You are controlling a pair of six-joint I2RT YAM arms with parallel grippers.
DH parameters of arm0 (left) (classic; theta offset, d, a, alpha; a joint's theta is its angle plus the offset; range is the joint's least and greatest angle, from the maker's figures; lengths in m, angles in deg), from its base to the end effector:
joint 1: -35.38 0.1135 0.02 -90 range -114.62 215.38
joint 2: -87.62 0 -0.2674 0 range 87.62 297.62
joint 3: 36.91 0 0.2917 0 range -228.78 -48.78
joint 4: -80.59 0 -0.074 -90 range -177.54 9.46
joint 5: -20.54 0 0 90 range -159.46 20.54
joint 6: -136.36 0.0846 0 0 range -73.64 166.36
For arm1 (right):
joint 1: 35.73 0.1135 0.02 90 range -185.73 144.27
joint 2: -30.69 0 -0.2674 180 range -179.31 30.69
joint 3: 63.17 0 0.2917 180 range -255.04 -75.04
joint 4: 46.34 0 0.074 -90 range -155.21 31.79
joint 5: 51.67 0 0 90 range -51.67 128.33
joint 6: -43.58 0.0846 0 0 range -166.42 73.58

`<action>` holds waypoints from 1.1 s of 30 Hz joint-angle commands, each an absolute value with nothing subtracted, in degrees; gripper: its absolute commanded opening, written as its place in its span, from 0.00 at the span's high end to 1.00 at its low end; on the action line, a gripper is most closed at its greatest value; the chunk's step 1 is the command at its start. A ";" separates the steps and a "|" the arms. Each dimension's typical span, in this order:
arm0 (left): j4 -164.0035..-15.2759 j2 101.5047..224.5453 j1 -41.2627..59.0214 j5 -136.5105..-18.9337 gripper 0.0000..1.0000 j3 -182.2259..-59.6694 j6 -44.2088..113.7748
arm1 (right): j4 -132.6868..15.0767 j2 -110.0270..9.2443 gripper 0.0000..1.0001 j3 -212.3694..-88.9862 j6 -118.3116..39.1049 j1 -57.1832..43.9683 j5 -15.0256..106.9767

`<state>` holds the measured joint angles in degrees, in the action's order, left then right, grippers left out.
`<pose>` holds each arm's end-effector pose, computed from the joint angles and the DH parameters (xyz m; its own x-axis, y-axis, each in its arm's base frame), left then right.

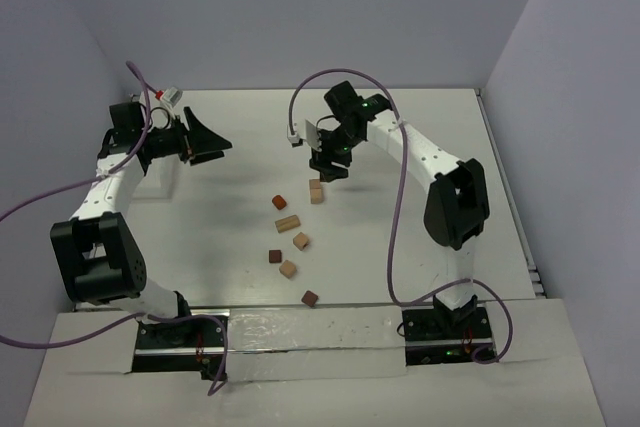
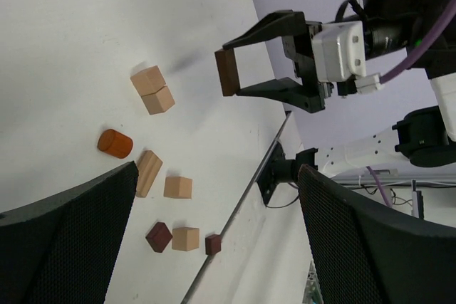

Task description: Build the wood block tower

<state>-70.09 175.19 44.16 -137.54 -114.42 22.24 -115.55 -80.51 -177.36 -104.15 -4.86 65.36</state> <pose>0.3850 -0.0199 0.2627 -0.8386 -0.2839 -0.4649 0.3386 0.3970 -0.8531 0.3822 0.2732 0.2413 0.1001 -0.8177 -0.5669 -0.9921 -0.0390 -0.1189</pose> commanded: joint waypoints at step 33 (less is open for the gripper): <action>-65.30 178.67 45.84 -137.71 0.01 -119.09 26.98 | -113.80 -93.06 0.82 -183.06 -107.59 -3.70 68.22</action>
